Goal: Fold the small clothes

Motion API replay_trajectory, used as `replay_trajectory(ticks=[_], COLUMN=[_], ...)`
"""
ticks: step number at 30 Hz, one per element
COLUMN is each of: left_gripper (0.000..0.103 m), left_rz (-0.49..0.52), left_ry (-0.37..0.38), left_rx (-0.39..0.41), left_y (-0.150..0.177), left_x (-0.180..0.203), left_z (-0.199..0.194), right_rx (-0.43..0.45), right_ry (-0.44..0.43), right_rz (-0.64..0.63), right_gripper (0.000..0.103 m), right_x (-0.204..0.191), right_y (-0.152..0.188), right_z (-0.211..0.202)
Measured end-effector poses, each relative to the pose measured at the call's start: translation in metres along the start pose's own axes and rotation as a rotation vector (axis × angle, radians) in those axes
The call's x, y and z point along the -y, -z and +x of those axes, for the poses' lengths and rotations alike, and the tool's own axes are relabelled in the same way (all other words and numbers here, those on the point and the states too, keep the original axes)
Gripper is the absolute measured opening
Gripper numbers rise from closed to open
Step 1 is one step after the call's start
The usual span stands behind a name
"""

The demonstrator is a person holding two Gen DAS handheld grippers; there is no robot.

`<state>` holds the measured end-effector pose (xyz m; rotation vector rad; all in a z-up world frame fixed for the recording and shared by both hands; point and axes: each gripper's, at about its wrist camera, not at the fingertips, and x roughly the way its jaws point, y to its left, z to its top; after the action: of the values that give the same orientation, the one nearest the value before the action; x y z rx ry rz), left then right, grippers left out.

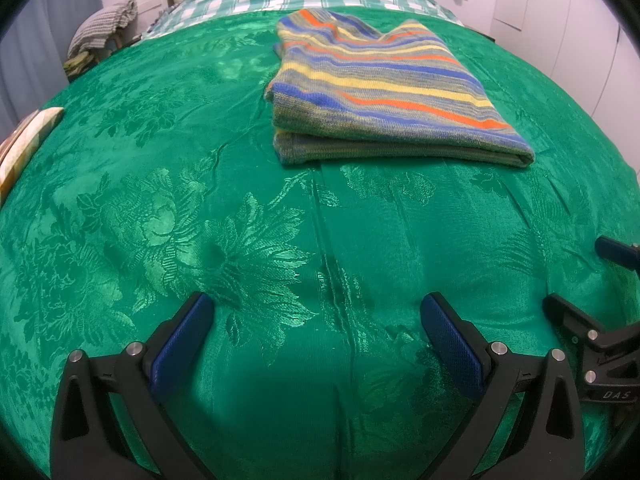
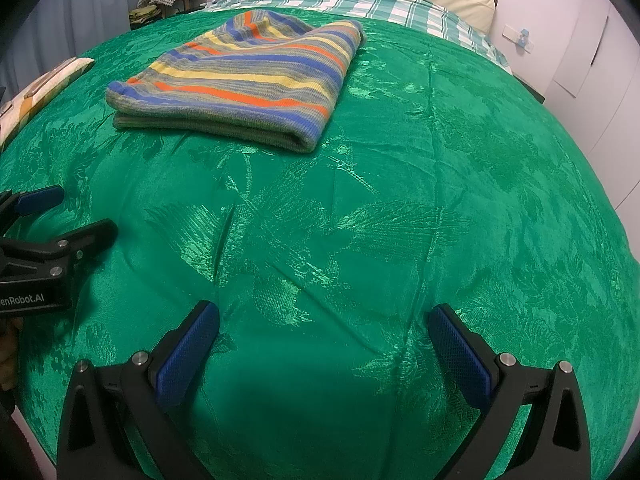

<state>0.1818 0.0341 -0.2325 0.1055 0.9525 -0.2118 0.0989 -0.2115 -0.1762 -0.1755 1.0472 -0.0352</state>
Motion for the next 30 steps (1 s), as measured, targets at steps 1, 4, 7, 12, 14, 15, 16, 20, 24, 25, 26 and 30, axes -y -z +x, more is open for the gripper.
replay_trajectory(ticks=[1,4,7,12,14,15,16,20,24,25,26,30], left_gripper=[0.102,0.102,0.102,0.102,0.102,0.102,0.102,0.102,0.102,0.103,0.103,0.101], left_rz=[0.0,0.0,0.0,0.0,0.0,0.001,0.001,0.001,0.0,-0.002,-0.002,-0.002], left_ry=[0.0,0.0,0.0,-0.001,-0.001,-0.001,-0.001,-0.001,0.001,0.008,0.025,0.199], left_rx=[0.0,0.0,0.0,0.0,0.0,0.0,0.0,0.0,-0.004,-0.016,-0.046,-0.142], left_y=[0.0,0.0,0.0,0.0,0.0,0.0,0.0,0.0,0.0,-0.002,-0.006,-0.029], left_x=[0.0,0.0,0.0,0.0,0.0,0.0,0.001,0.001,0.001,0.0,-0.002,-0.024], left_z=[0.0,0.0,0.0,0.0,0.0,0.0,0.0,0.0,0.0,-0.001,-0.003,-0.026], right_rx=[0.0,0.0,0.0,0.0,0.0,0.0,0.0,0.0,0.001,0.0,-0.004,-0.047], right_ry=[0.0,0.0,0.0,0.001,0.001,0.001,0.001,0.001,-0.001,-0.003,-0.014,-0.151], right_rz=[0.0,0.0,0.0,0.0,0.0,0.0,0.0,0.0,0.001,0.002,0.008,0.037], right_gripper=[0.103,0.103,0.103,0.103,0.103,0.103,0.103,0.103,0.103,0.103,0.103,0.103], right_x=[0.0,0.0,0.0,0.0,0.0,0.0,0.0,0.0,0.0,0.001,0.003,0.024], right_y=[0.0,0.0,0.0,0.0,0.0,0.0,0.0,0.0,0.001,0.0,0.0,-0.01], right_z=[0.0,0.0,0.0,0.0,0.0,0.0,0.0,0.0,0.0,0.0,-0.001,-0.009])
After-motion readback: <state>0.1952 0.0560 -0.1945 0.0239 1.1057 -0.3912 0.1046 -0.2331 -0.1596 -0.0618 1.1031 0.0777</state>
